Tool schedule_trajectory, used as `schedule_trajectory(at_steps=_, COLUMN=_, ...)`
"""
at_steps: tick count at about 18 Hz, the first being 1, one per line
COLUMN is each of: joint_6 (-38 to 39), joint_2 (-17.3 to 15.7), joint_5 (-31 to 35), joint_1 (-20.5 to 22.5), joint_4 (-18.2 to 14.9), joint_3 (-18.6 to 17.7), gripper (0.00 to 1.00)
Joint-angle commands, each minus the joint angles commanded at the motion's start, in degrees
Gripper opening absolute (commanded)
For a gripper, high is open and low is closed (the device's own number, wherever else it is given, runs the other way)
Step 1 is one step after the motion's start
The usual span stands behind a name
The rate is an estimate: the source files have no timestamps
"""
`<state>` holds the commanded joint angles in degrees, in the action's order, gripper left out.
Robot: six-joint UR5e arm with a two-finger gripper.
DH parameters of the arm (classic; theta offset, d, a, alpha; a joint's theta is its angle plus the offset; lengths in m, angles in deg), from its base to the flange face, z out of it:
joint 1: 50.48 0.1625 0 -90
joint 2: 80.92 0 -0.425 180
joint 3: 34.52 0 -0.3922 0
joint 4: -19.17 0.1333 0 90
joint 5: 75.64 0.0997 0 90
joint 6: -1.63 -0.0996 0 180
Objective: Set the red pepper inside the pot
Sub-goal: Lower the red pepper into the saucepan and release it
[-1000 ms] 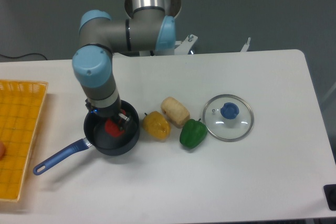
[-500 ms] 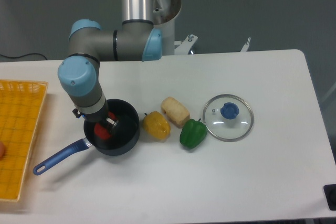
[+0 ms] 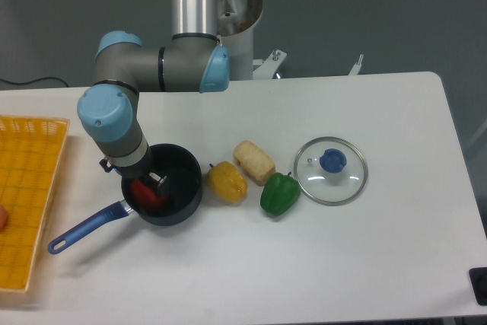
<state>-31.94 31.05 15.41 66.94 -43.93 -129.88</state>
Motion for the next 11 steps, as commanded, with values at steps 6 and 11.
schedule_trajectory(at_steps=6, joint_6=-0.3, joint_2=-0.5, joint_5=1.9, joint_1=1.0, joint_4=0.1, joint_3=1.1, gripper=1.0)
schedule_trajectory(at_steps=11, joint_6=-0.9, joint_2=-1.9, joint_5=2.9, joint_1=3.9, joint_4=0.2, joint_3=1.8, gripper=1.0)
